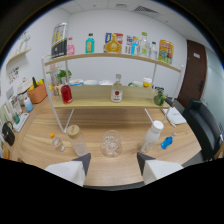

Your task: Make me a cup of Mount Fuji.

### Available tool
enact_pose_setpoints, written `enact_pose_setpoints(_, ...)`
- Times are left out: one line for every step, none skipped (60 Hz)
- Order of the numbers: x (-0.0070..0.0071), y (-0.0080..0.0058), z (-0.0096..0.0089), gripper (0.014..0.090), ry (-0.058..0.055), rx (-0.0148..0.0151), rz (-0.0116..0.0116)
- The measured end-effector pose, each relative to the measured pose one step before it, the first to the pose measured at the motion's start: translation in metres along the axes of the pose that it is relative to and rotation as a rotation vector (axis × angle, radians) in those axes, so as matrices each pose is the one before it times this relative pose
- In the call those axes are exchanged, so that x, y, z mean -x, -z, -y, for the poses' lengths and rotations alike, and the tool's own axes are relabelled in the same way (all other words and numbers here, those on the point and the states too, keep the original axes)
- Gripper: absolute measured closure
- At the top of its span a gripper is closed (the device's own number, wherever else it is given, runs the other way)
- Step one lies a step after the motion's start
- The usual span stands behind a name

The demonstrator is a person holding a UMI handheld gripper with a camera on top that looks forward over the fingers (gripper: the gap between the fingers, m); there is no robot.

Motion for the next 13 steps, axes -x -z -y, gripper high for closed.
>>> enact_pose_setpoints(0.00116, 0.00033, -0.00036, 0.0186, 0.0007, 0.0006, 0.00305)
enact_pose_setpoints(0.00142, 0.00022, -0.00023, 0.0189, 0.0003, 0.00093, 0.00255)
enact_pose_setpoints(0.00088, 0.00002, -0.00018, 0.0189, 0.0002, 0.00147, 0.00291)
enact_pose_setpoints(0.00086, 0.00011, -0.00032, 0.019, 0.0, 0.00138, 0.00151)
enact_pose_setpoints(0.00079, -0.00016, -0.00024, 0.0189, 0.0, 0.0015, 0.00161)
enact_pose_setpoints(0.00088, -0.0002, -0.00031, 0.0188, 0.0001, 0.0018, 0.00171)
enact_pose_setpoints(0.00084, -0.00023, -0.0003, 0.019, 0.0005, 0.00179, 0.00217)
enact_pose_setpoints(0.00091, -0.00042, -0.00022, 0.019, 0.0008, 0.00117, 0.00231)
enact_pose_setpoints(0.00031, -0.00032, -0.00035, 0.0189, 0.0009, 0.00148, 0.00073)
enact_pose_setpoints(-0.00001, -0.00005, -0.00011, 0.0188, 0.0008, 0.00059, -0.00057)
enact_pose_setpoints(-0.0002, -0.00017, -0.00012, 0.0188, 0.0007, -0.00009, -0.00082)
enact_pose_setpoints(-0.00022, -0.0004, -0.00011, 0.0189, 0.001, -0.00016, -0.00017)
enact_pose_setpoints(0.00005, -0.00029, 0.00003, 0.0189, 0.0018, 0.00001, 0.00046)
